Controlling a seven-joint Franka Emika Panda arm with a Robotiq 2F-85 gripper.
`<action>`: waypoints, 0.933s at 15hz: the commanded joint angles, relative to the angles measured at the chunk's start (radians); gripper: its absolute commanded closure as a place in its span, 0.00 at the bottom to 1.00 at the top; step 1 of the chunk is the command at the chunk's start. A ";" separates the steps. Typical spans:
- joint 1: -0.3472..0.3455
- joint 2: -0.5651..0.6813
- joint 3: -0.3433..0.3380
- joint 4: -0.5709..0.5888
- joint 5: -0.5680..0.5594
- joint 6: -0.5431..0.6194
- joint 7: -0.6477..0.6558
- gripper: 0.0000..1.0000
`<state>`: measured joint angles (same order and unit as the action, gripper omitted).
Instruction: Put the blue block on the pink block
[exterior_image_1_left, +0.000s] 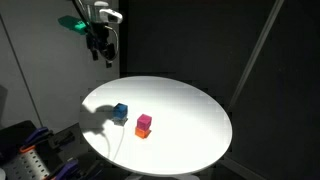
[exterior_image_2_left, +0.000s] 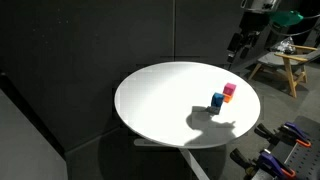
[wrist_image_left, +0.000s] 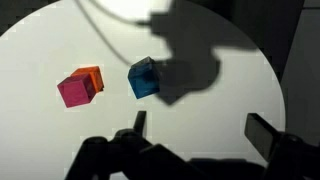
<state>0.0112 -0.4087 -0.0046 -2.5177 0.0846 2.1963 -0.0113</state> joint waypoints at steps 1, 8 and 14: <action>0.001 0.000 -0.001 0.003 -0.001 -0.002 0.000 0.00; 0.002 0.003 -0.009 0.019 -0.005 -0.014 -0.029 0.00; 0.003 0.016 -0.032 0.063 -0.006 -0.019 -0.109 0.00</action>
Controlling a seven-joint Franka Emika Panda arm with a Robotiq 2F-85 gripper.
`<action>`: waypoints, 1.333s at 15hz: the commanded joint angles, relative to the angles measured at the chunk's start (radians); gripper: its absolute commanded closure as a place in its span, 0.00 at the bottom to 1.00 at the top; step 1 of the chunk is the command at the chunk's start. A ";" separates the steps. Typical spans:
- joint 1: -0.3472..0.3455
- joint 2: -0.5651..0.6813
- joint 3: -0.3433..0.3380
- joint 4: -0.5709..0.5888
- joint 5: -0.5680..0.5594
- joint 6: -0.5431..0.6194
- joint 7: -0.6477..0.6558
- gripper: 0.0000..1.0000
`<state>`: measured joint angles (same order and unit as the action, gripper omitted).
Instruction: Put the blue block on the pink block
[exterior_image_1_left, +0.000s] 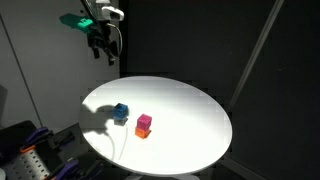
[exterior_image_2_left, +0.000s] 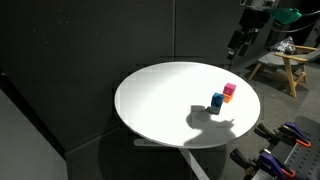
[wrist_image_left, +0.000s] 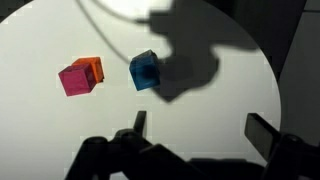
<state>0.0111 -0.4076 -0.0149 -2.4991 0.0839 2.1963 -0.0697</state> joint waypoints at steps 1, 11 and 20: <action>0.003 0.020 -0.028 0.055 -0.005 -0.020 -0.066 0.00; 0.002 0.183 -0.043 0.136 -0.029 0.050 -0.204 0.00; -0.008 0.411 -0.018 0.209 -0.063 0.184 -0.143 0.00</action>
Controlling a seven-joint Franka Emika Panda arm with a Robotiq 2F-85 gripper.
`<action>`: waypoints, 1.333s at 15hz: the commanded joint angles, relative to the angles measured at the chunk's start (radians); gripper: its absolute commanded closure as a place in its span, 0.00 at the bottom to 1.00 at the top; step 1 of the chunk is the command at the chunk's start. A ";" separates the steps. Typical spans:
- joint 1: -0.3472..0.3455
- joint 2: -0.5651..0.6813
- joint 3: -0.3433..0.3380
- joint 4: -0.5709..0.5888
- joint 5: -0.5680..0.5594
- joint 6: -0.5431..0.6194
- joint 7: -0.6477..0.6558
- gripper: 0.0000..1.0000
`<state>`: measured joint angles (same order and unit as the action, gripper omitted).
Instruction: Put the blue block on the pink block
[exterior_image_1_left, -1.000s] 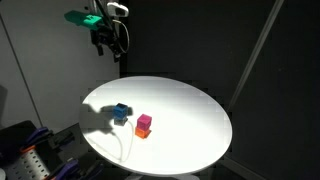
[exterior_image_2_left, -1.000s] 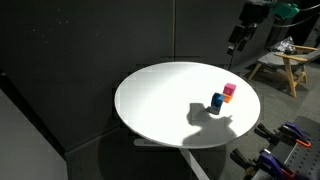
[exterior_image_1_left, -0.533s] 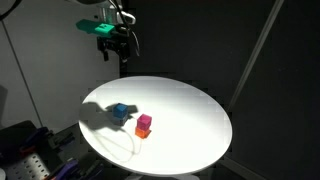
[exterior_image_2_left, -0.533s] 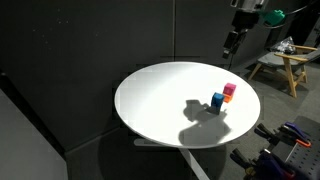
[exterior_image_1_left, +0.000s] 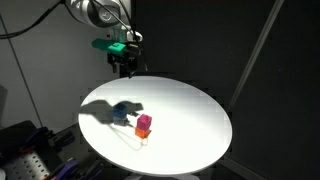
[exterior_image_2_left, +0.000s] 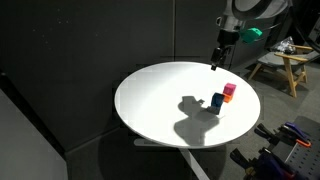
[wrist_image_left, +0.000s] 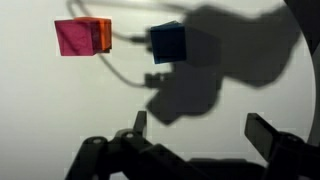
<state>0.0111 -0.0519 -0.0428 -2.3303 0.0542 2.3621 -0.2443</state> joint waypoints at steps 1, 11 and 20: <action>-0.009 0.069 0.011 0.043 -0.041 0.025 0.040 0.00; -0.026 0.149 0.005 0.082 -0.069 -0.029 0.065 0.00; -0.040 0.186 0.004 0.093 -0.074 -0.065 0.046 0.00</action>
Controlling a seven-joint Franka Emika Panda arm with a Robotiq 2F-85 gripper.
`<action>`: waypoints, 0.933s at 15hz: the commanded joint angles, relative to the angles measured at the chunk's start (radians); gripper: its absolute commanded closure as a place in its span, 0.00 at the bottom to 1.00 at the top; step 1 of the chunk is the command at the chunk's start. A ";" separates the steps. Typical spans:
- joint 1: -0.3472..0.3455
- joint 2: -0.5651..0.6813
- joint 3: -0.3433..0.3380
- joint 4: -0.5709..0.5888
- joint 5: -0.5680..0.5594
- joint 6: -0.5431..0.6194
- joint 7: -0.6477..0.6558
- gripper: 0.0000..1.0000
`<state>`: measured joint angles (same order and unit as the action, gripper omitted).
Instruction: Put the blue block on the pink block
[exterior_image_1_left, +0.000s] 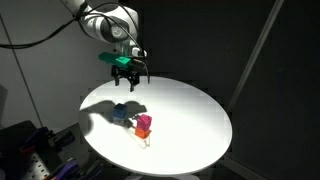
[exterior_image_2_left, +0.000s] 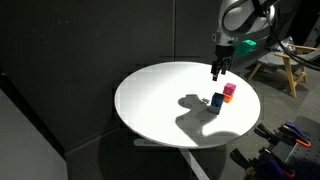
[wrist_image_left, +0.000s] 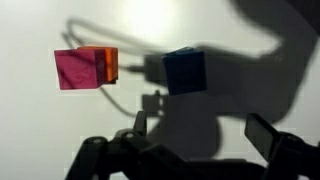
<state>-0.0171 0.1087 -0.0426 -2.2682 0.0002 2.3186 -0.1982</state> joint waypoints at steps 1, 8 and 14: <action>-0.012 0.032 0.003 0.031 -0.023 -0.015 0.002 0.00; -0.016 0.068 0.003 0.006 -0.047 0.036 -0.007 0.00; -0.012 0.115 0.000 -0.019 -0.094 0.129 0.010 0.00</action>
<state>-0.0235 0.2084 -0.0429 -2.2748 -0.0536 2.4037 -0.1994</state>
